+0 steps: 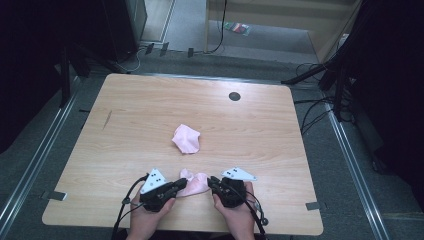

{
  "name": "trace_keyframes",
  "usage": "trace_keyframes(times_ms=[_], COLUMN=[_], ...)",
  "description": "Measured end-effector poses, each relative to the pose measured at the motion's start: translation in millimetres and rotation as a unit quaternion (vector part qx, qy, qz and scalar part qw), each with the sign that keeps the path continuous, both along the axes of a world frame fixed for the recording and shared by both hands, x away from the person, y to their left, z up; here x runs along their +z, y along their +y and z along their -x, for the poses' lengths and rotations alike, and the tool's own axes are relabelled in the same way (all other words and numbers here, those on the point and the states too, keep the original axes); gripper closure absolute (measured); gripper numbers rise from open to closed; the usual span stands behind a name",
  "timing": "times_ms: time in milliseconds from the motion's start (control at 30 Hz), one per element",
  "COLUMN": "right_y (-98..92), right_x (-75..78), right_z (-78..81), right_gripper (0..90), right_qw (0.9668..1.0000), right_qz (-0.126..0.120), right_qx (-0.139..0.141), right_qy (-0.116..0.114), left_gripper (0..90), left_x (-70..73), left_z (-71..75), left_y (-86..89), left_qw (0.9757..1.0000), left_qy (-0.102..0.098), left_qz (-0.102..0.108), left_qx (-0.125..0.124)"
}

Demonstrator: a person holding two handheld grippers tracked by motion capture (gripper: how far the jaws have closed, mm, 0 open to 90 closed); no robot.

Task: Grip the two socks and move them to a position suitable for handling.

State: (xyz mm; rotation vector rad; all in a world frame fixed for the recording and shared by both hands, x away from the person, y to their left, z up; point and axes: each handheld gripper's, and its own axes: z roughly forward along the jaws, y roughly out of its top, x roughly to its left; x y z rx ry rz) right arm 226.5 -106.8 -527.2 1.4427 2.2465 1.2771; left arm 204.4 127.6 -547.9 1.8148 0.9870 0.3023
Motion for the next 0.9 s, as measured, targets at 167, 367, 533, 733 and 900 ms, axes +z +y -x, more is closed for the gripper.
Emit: trace_keyframes(times_ms=[167, 367, 533, 733, 900], right_y=[4.5, 4.4, 6.2, 22.9, 37.8], right_x=[-2.5, -3.7, -4.7, -4.1, -9.1], right_z=[-2.9, -7.6, -11.4, -12.4, -16.9], right_gripper=[76.5, 70.8, 66.2, 59.2, 53.8], right_qw=[0.9984, 0.9941, 0.9937, 0.9943, 0.9965], right_qz=[-0.046, -0.094, -0.093, -0.09, -0.06], right_qx=[0.003, -0.017, -0.035, -0.013, -0.006], right_qy=[0.032, 0.051, 0.052, 0.055, 0.058], left_gripper=[87.6, 87.6, 63.1, 56.9, 57.5], left_x=[-1.7, -2.1, 1.5, 13.9, 11.1], left_z=[4.1, 5.9, 7.5, 13.0, 10.7], left_y=[-8.3, -8.8, -6.6, 18.6, 42.0], left_qw=[0.9995, 0.9991, 0.9988, 0.9983, 0.9991], left_qy=[-0.016, -0.027, -0.026, -0.051, -0.04], left_qz=[-0.027, -0.029, -0.028, -0.004, 0.003], left_qx=[-0.008, -0.015, -0.031, -0.027, 0.013])
